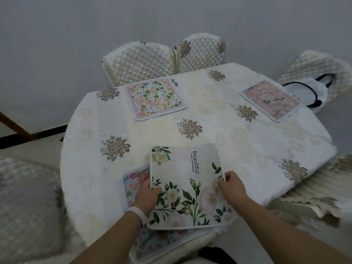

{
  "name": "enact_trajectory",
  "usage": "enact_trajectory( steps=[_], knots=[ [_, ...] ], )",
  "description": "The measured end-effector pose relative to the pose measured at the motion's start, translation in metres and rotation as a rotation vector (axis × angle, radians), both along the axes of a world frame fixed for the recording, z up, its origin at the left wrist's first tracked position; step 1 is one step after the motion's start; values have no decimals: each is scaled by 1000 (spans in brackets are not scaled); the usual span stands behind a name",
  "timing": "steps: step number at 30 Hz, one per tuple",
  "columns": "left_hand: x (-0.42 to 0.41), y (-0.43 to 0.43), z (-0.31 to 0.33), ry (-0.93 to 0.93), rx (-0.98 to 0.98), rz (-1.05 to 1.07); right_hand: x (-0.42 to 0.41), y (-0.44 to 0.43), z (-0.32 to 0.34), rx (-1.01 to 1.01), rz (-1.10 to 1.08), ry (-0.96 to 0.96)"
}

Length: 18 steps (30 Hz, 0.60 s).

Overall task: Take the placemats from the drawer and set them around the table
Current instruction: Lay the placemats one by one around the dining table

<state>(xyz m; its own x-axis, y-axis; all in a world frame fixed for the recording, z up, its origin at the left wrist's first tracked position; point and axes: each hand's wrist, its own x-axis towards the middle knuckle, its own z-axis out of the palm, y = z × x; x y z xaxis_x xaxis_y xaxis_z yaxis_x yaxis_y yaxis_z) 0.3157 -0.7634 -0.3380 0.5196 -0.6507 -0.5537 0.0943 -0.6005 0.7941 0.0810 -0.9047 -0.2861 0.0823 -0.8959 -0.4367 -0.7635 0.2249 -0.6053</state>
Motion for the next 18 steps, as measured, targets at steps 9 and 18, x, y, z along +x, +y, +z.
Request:
enact_trajectory(
  steps=[9, 18],
  knots=[
    [-50, -45, 26, 93, -111, -102, -63, -7, 32, -138, -234, -16],
    [-100, -71, 69, 52, -183, -167, -122, 1, 38, -176, -410, -181]
  ],
)
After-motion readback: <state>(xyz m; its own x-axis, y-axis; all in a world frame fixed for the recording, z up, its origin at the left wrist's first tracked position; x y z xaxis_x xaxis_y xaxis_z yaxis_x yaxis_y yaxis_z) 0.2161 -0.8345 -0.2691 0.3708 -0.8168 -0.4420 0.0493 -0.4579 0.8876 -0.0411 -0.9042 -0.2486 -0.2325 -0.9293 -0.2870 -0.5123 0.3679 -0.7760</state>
